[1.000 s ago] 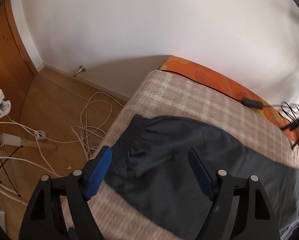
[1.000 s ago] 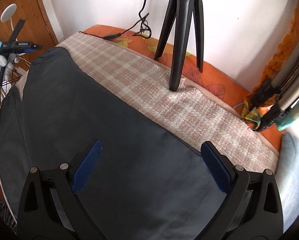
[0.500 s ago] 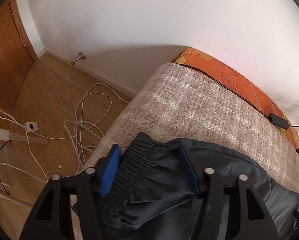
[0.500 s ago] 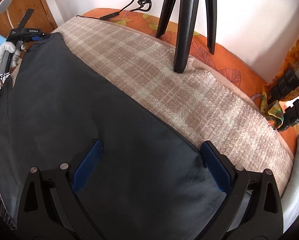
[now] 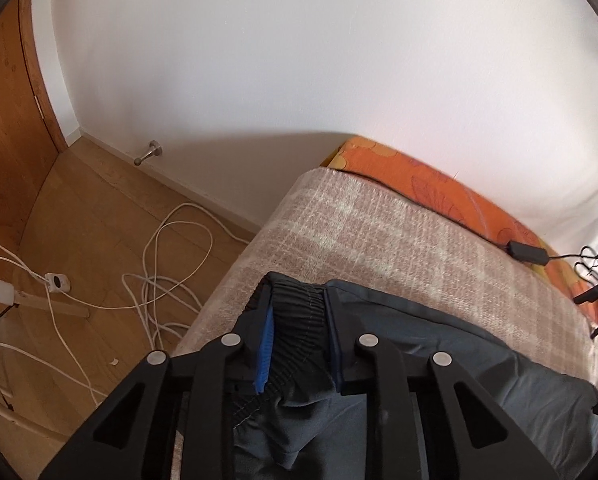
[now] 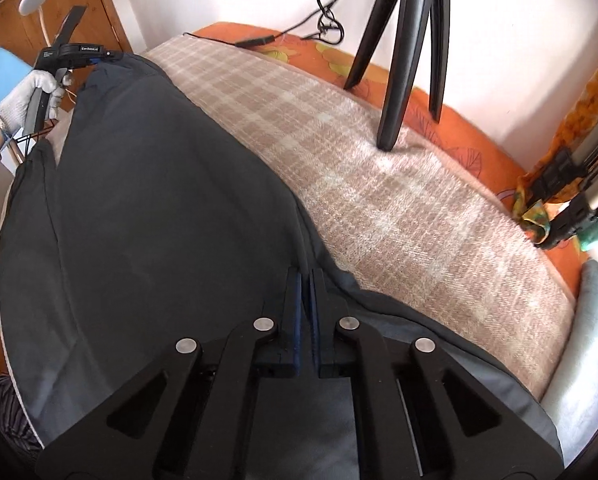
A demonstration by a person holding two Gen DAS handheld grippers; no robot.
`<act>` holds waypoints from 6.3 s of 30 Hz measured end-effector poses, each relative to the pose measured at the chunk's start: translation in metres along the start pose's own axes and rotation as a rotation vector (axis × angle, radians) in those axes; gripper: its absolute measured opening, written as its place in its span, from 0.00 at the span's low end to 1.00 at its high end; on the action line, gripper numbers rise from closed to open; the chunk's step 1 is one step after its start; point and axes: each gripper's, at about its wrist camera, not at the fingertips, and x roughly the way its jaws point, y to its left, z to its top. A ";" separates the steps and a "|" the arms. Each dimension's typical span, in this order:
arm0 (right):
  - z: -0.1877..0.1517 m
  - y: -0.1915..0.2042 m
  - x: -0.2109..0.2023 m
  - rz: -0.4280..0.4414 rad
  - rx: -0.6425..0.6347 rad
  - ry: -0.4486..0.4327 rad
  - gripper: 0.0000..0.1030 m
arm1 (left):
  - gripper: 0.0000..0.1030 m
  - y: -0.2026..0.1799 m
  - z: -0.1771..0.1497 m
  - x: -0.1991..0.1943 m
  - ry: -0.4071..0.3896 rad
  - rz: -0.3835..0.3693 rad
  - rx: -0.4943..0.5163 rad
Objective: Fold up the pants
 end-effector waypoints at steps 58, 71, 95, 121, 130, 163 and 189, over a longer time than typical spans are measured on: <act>-0.180 0.188 -0.143 0.092 -0.144 -0.020 0.03 | 0.60 0.158 -0.223 -0.184 0.099 -0.216 -0.342; -0.182 0.185 -0.131 0.050 -0.169 -0.010 0.03 | 0.35 0.146 -0.223 -0.159 0.091 -0.143 -0.430; -0.207 0.200 -0.114 0.088 -0.147 0.070 0.03 | 0.47 0.180 -0.235 -0.177 0.083 0.014 -0.307; -0.277 0.015 -0.259 -0.070 0.609 -0.311 0.65 | 0.57 -0.004 -0.184 -0.232 0.062 -0.259 0.179; -0.345 -0.030 -0.265 -0.272 0.797 -0.308 0.66 | 0.57 -0.182 -0.160 -0.248 0.137 -0.461 0.447; -0.235 -0.180 -0.140 0.130 0.590 -0.055 0.44 | 0.57 -0.447 -0.322 -0.169 0.539 -0.648 0.686; -0.373 -0.077 -0.270 -0.167 0.218 -0.355 0.18 | 0.37 -0.440 -0.384 -0.251 0.505 -0.795 0.839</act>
